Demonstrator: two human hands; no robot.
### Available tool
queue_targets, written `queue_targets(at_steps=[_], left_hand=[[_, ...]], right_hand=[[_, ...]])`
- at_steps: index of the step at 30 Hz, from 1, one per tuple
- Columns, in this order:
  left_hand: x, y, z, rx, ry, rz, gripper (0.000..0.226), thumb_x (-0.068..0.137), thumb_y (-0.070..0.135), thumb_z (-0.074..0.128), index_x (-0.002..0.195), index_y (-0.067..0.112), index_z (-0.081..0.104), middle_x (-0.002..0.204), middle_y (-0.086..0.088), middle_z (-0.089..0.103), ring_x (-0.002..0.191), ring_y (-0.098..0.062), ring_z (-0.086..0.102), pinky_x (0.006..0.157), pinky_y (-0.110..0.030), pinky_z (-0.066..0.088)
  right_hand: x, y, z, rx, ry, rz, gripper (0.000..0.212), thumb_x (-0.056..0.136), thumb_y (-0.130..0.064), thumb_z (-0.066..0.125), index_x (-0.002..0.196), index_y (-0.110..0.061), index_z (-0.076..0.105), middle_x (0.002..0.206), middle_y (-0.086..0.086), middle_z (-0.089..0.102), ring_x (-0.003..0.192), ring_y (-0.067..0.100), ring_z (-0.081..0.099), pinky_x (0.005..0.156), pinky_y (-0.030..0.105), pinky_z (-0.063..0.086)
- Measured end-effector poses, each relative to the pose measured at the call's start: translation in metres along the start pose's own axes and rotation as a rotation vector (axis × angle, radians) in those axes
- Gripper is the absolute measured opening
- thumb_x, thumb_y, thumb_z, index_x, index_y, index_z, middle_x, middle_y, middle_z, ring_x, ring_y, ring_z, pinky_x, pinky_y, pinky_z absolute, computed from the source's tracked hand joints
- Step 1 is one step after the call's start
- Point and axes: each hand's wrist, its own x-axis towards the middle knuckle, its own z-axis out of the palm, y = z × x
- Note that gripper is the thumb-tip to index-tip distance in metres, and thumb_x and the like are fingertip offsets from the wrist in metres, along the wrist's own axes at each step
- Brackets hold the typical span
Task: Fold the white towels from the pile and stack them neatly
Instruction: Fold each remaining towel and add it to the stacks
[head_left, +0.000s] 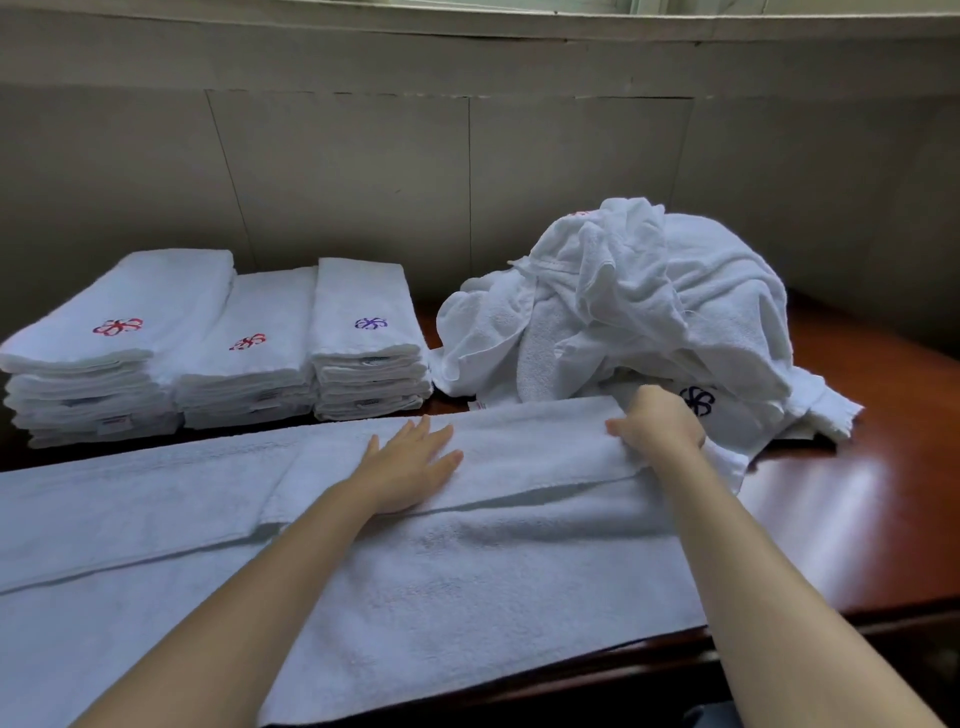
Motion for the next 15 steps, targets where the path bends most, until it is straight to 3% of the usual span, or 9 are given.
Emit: queue_targets(at_steps=[2,4,6,8,11,13,15], left_hand=[[-0.011,-0.013,-0.004,0.016,-0.001,-0.005,0.058,0.099,0.057,0.02,0.152,0.036,0.011,0.161,0.002,-0.004,0.148,-0.013,-0.004,0.117,-0.048,-0.004],[-0.025,-0.031,-0.004,0.115,0.01,-0.1,0.06,0.096,0.062,0.017,0.151,0.04,0.007,0.161,0.003,-0.007,0.148,-0.016,-0.005,0.115,-0.053,-0.004],[-0.041,-0.051,-0.003,0.162,0.038,-0.245,0.063,0.093,0.068,0.014,0.15,0.044,0.002,0.161,0.004,-0.011,0.148,-0.019,-0.006,0.113,-0.058,-0.004],[-0.059,-0.075,-0.003,0.098,0.08,-0.373,0.064,0.092,0.07,0.013,0.15,0.045,0.002,0.16,0.006,-0.011,0.148,-0.019,-0.005,0.112,-0.06,-0.001],[-0.093,-0.121,-0.001,0.038,0.12,-0.486,0.064,0.091,0.069,0.011,0.15,0.045,0.002,0.161,0.008,-0.009,0.148,-0.015,-0.004,0.114,-0.057,0.0],[-0.121,-0.158,-0.002,0.054,0.166,-0.57,0.063,0.091,0.069,0.011,0.149,0.046,0.002,0.161,0.008,-0.009,0.148,-0.015,-0.004,0.114,-0.055,0.001],[-0.149,-0.194,-0.009,0.048,0.182,-0.683,0.062,0.092,0.068,0.01,0.149,0.047,0.001,0.161,0.008,-0.009,0.148,-0.017,-0.003,0.114,-0.057,0.001]], right_hand=[[-0.009,0.001,0.018,-0.249,0.142,-0.016,0.027,0.092,-0.021,0.057,0.115,-0.009,0.05,0.119,0.014,0.055,0.113,0.034,0.051,0.087,0.037,0.04],[-0.014,-0.004,0.028,-0.375,0.334,-0.145,0.028,0.088,-0.009,0.052,0.115,-0.008,0.049,0.117,0.016,0.053,0.108,0.035,0.049,0.091,0.039,0.037],[-0.019,-0.019,0.037,-0.325,0.447,-0.395,0.023,0.087,-0.007,0.05,0.11,-0.004,0.053,0.11,0.018,0.056,0.1,0.035,0.052,0.087,0.041,0.038],[-0.031,-0.037,0.052,-0.184,0.25,-0.591,0.035,0.097,-0.025,0.044,0.125,-0.006,0.05,0.129,0.019,0.05,0.117,0.035,0.047,0.097,0.043,0.036],[-0.047,-0.048,0.079,-0.241,-0.176,-0.606,0.056,0.098,-0.054,0.023,0.148,-0.029,0.021,0.159,0.004,0.01,0.145,0.03,0.01,0.114,0.053,0.011],[-0.045,-0.046,0.083,-0.299,-0.236,-0.594,0.056,0.096,-0.059,0.018,0.148,-0.037,0.016,0.16,-0.002,0.002,0.147,0.028,0.001,0.114,0.057,0.005],[-0.042,-0.044,0.079,-0.314,-0.222,-0.577,0.056,0.096,-0.059,0.018,0.148,-0.038,0.018,0.16,-0.004,0.003,0.147,0.025,0.003,0.114,0.057,0.006]])
